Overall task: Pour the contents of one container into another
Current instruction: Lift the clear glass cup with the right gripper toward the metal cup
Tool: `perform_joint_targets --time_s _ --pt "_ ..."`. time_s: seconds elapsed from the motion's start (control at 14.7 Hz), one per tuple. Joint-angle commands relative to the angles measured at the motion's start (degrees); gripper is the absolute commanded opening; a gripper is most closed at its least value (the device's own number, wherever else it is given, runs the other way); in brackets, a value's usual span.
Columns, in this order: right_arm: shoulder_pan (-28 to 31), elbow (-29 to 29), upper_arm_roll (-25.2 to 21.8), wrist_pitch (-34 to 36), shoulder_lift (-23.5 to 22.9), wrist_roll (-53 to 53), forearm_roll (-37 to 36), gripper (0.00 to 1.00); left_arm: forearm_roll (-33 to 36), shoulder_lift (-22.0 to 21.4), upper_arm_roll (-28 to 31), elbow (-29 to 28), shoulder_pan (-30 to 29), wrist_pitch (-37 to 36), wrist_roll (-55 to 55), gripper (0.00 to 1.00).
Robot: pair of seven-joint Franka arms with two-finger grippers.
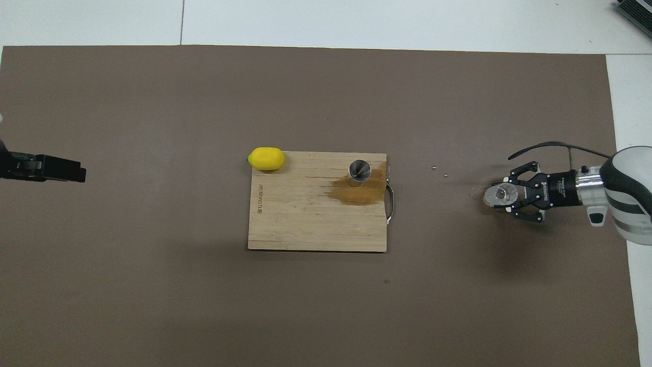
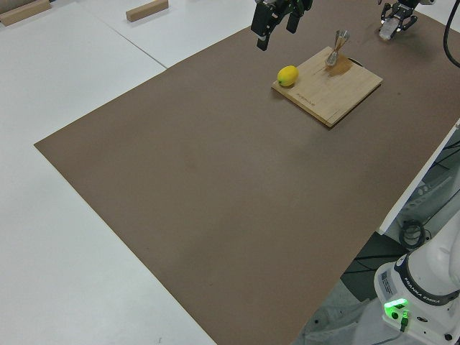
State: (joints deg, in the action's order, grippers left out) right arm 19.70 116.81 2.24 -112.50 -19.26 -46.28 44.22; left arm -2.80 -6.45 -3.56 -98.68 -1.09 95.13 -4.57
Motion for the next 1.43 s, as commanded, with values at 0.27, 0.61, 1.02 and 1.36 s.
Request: perform_joint_targets --time_s 0.27,0.61,1.02,1.36 --pt "-11.9 -2.3 0.0 -4.4 5.8 -19.0 -0.6 0.00 1.8 3.6 -1.1 8.3 -0.2 -7.7 -1.4 1.00" --pt "-19.1 -7.4 0.0 -6.0 5.8 -31.8 -9.0 0.00 1.7 2.0 -1.1 5.3 -0.4 -7.7 -0.9 1.00" --pt "-26.4 -14.6 0.2 -5.8 4.3 -44.4 -17.9 0.00 1.7 2.0 -1.0 5.4 -0.6 -8.0 -1.0 1.00" --pt "-31.9 -18.5 0.2 -6.0 2.7 -52.4 -27.2 0.00 1.7 2.0 -1.0 5.4 -0.6 -8.0 -1.0 1.00"
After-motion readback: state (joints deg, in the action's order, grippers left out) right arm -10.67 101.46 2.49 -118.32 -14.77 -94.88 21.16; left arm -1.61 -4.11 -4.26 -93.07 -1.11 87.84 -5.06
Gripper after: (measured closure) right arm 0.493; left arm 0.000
